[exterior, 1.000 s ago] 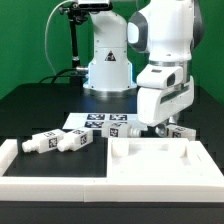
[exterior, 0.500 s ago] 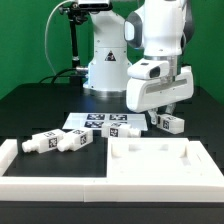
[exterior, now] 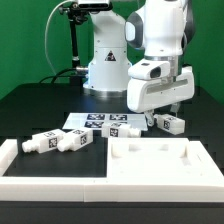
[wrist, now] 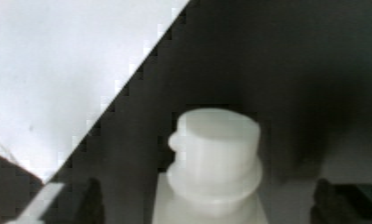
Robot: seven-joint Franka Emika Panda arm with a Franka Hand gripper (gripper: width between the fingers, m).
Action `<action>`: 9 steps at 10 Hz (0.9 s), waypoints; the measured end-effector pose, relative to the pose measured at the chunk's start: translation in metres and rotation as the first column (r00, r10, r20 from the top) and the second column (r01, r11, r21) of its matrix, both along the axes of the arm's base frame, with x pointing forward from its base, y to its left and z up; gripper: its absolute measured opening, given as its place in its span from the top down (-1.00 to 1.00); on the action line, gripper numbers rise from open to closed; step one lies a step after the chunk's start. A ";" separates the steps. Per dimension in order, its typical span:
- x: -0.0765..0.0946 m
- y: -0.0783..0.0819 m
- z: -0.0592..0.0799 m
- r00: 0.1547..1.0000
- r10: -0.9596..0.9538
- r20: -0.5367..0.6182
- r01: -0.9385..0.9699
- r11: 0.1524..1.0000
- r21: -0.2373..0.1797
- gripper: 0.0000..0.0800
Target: Assemble one leg
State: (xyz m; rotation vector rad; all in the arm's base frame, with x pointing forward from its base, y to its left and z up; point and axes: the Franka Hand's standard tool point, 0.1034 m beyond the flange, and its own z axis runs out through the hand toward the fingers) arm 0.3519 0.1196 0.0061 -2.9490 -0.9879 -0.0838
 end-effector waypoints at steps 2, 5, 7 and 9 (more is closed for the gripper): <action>0.000 0.000 0.000 1.000 -0.013 -0.013 0.013 1.000 -0.004 -0.61; 0.026 0.023 0.025 0.993 -0.078 -0.090 0.074 0.996 -0.042 -0.62; 0.036 0.030 0.030 0.981 -0.101 -0.167 0.089 0.993 -0.080 -0.62; 0.036 0.035 0.031 0.948 -0.117 -0.297 0.076 0.986 -0.148 -0.62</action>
Offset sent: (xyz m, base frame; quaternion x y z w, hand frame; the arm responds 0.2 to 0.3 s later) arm 0.0365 -0.0045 0.0334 -0.0605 -0.1650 0.0796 0.9812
